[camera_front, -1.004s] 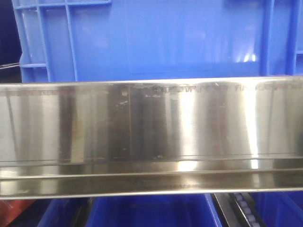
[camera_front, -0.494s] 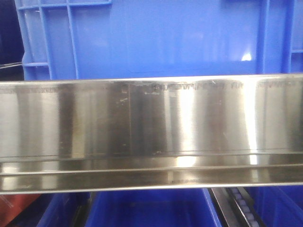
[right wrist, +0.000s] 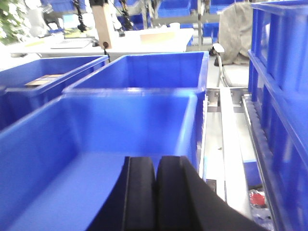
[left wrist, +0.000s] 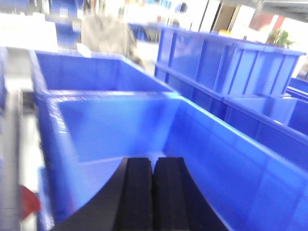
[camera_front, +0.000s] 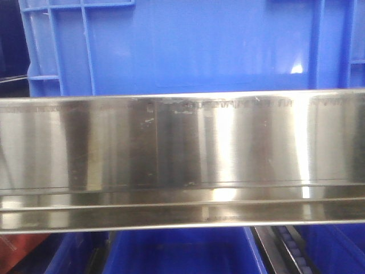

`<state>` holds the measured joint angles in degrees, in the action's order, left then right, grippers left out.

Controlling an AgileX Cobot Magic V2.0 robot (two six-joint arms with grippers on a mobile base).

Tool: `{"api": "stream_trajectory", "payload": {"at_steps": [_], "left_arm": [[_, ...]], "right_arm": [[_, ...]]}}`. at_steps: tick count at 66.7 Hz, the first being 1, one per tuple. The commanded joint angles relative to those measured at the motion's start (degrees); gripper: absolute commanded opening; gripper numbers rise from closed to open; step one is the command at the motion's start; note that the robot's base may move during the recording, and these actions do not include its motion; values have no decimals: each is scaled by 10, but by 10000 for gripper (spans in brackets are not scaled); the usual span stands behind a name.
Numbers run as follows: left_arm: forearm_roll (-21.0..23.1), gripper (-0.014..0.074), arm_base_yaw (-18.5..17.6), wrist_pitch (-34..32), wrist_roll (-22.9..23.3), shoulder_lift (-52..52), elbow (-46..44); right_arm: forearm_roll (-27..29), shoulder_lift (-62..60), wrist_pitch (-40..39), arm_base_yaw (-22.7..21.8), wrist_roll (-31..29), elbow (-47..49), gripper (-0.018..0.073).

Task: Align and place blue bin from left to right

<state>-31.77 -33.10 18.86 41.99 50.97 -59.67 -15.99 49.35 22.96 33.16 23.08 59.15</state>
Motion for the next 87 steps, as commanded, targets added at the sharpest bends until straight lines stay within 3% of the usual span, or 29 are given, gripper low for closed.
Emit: {"api": "stream_trajectory", "payload": {"at_steps": [1,15,36,87], "left_arm": [[-19,-111,-2,-17,1,-42,32],[-44,-111,-2,-17,1,-107,98],[-44,-111,-2,-15,1,-154,158],[-45,-111,-2,-16,1,-160,158]], "right_arm": [[-9,-46,-32,0,-28,-40,-79],[-10,-141,-93,0,-60,-119,-79],[-10,-257,-96,0,-61,-207,-79],[-10,-282,-95,0,-61,-212,-79]]}}
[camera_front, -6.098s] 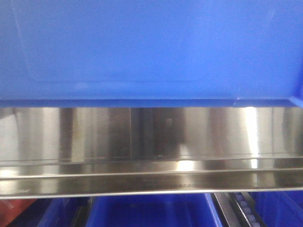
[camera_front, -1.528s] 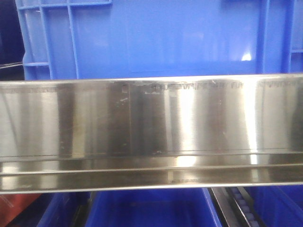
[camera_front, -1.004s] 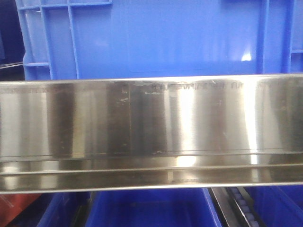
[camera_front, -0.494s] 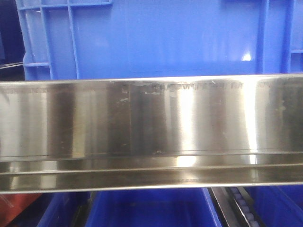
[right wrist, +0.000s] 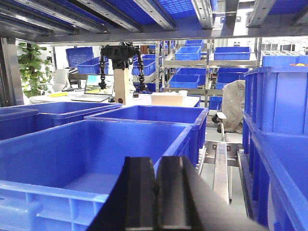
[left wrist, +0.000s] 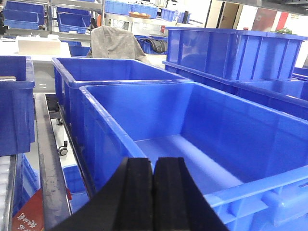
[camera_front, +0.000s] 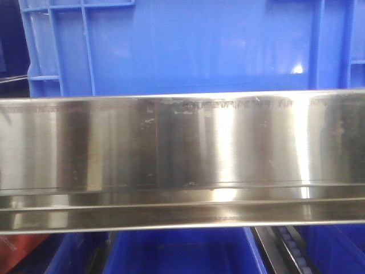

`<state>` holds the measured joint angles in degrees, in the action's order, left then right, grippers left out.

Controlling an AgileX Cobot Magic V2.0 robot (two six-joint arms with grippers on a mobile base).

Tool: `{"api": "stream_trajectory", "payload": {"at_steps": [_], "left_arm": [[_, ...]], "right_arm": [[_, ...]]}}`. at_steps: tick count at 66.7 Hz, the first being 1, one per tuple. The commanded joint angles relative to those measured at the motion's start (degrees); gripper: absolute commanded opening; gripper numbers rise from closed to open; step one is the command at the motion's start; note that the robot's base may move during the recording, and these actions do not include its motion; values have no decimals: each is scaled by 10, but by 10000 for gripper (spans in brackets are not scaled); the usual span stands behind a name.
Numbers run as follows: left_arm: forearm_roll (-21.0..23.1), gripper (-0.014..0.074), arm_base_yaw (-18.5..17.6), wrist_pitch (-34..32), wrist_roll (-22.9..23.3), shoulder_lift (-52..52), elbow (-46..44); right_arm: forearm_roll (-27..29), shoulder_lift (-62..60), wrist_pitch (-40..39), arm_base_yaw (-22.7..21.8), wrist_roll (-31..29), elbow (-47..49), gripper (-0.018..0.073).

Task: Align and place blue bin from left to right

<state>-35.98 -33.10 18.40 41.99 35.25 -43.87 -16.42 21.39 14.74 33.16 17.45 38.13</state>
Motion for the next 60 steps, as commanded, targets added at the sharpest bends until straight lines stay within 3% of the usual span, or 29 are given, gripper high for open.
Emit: {"api": "stream_trajectory", "payload": {"at_steps": [1,15,20,23,26,31,43,60], "left_arm": [[-3,-111,-2,-11,1,-3,0],[-3,-111,-2,-11,1,-3,0],[-3,-111,-2,-11,1,-3,0],[-3,-111,-2,-11,1,-3,0],[-3,-111,-2,-11,1,-3,0],[-3,-111,-2,-11,1,-3,0],[-3,-111,-2,-11,1,-3,0],[-4,-111,-2,-11,1,-3,0]], "right_arm": [[-5,-3,-13,0,-4,-2,-79],[-5,-7,19,-18,-8,-6,-79],[13,-18,19,-50,-72,-24,-79],[43,-25,10,-76,-140,-39,-79],[95,-36,-1,-106,-209,-59,-79],[158,-51,-23,-146,-268,-98,-79],[187,-95,-104,-211,-272,-219,-79],[187,-149,-112,-216,-271,-316,-79]]}}
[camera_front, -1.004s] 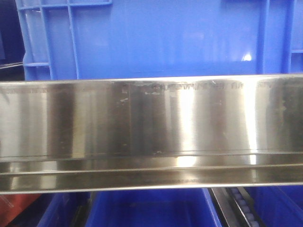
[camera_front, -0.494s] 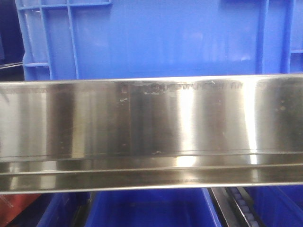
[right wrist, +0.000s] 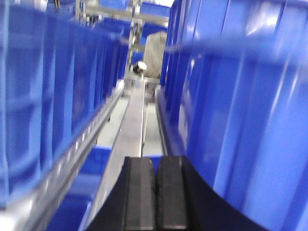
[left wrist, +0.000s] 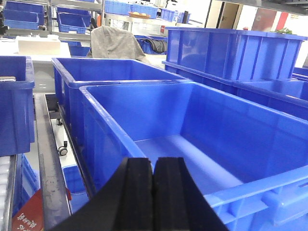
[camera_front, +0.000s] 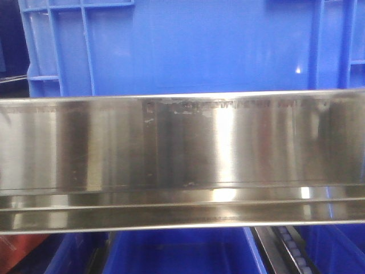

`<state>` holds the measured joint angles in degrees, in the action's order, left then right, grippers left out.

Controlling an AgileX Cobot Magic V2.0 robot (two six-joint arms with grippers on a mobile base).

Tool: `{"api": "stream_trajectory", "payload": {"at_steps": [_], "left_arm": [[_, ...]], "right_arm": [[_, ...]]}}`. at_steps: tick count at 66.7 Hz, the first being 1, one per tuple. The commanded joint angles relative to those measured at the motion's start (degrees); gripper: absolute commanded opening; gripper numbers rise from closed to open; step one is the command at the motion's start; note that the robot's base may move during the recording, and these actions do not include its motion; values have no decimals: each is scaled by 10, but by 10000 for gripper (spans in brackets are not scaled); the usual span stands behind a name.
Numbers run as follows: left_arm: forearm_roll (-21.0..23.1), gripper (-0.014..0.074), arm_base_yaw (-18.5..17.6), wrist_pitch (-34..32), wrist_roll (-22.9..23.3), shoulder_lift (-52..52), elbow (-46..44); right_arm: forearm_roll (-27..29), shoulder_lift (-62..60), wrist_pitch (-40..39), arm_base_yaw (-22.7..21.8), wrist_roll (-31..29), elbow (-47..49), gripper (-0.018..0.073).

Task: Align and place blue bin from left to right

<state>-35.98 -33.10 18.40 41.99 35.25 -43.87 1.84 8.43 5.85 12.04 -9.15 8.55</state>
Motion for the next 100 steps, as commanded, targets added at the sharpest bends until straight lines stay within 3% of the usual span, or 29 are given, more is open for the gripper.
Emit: {"api": "stream_trajectory", "payload": {"at_steps": [1,19,100], "left_arm": [[-4,-111,-2,-11,1,-3,0],[-4,-111,-2,-12,1,-3,0],[-4,-111,-2,-14,1,-3,0]], "right_arm": [[4,-23,-26,-4,-5,-24,-79],[4,-84,-59,-4,-5,-86,-79],[4,-84,-38,-4,-5,-86,-79]]}}
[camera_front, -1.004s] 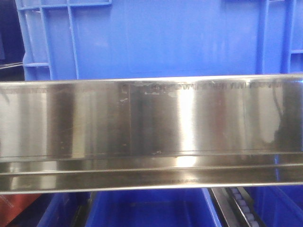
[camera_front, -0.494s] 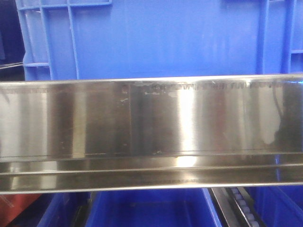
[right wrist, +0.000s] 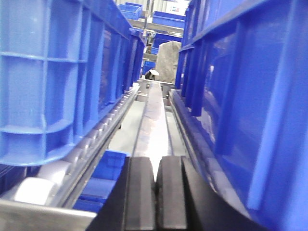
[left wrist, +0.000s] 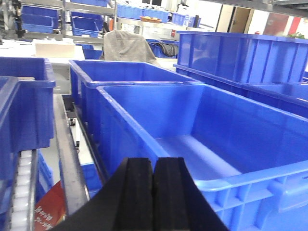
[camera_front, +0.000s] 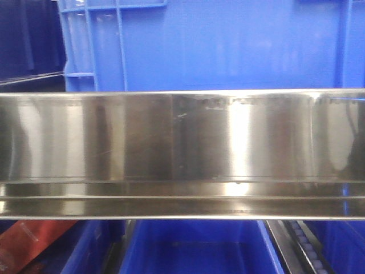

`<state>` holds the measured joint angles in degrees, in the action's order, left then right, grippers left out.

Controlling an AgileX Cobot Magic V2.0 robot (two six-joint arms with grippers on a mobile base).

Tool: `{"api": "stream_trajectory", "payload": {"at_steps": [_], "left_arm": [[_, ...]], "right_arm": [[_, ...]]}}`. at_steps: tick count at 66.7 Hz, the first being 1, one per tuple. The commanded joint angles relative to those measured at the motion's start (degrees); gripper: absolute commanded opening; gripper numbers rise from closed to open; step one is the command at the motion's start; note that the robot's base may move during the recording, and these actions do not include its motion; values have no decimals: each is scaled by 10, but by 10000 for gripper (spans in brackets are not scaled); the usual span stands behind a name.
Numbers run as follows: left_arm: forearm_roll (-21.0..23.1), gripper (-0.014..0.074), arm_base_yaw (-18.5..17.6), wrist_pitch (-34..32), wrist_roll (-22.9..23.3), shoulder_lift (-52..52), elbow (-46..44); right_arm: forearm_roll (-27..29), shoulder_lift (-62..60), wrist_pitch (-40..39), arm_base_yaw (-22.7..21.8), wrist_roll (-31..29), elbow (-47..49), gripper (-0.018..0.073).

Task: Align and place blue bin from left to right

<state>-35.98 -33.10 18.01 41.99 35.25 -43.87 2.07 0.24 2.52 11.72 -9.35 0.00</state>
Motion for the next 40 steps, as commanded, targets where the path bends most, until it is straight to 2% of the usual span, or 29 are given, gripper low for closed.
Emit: {"api": "stream_trajectory", "payload": {"at_steps": [1,21,40], "left_arm": [[-4,-111,-2,-10,1,-3,0],[-8,-111,-2,-10,1,-3,0],[-143,-111,-2,-2,1,-3,0]], "right_arm": [[2,-2,-5,-1,-3,0,-79],[2,-2,-5,-1,-3,0,-79],[2,-2,-5,-1,-3,0,-79]]}}
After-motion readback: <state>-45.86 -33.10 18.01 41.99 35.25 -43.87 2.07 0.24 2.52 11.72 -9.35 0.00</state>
